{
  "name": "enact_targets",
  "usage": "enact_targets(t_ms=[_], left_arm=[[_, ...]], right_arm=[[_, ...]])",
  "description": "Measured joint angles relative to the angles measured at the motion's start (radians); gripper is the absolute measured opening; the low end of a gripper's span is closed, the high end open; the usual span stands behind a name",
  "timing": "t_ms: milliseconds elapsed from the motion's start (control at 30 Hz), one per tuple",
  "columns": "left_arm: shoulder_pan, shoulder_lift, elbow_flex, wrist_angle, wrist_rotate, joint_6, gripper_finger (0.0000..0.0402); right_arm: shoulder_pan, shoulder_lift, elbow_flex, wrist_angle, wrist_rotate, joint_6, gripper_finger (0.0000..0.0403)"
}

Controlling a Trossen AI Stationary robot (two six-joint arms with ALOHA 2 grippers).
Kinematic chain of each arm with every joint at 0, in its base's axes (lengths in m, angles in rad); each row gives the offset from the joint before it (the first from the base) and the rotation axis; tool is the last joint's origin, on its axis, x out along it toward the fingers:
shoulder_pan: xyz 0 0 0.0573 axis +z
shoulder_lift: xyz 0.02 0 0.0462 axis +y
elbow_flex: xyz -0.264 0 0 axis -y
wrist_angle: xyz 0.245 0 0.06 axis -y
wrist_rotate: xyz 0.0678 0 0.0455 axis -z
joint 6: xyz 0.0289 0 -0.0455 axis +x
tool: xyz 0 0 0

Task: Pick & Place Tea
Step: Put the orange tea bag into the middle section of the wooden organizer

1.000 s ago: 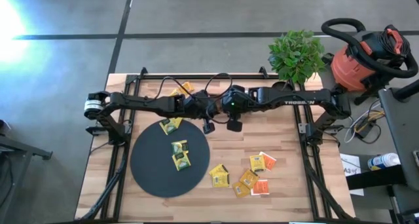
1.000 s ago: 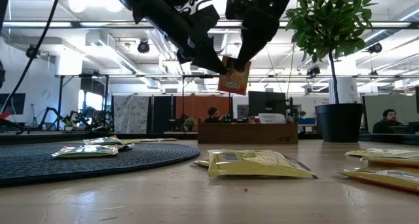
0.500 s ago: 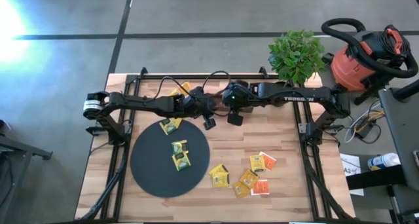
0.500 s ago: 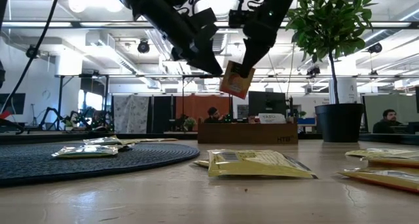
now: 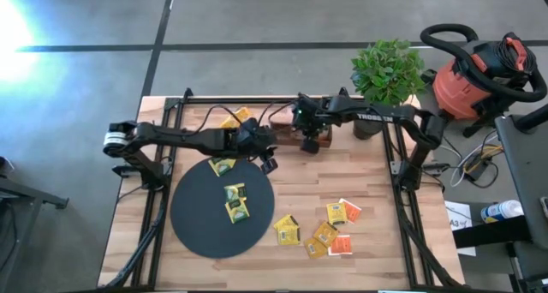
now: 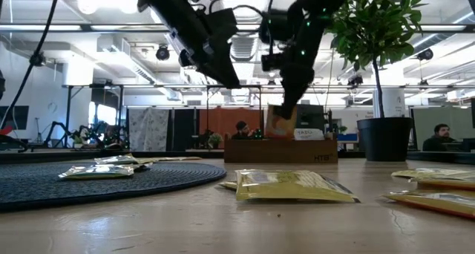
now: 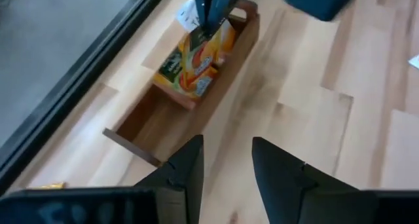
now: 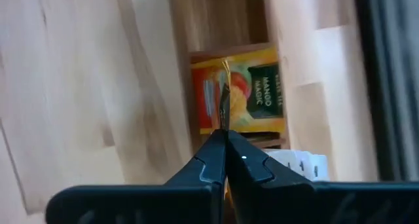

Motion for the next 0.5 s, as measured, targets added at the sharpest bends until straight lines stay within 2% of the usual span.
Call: enact_targets(t_ms=[500], left_arm=[[-0.018,-0.011,0.000,-0.015,0.000,-0.086,0.0124]], right_arm=[[-0.040,0.031,0.009,0.002,-0.042,-0.083,0.0008]])
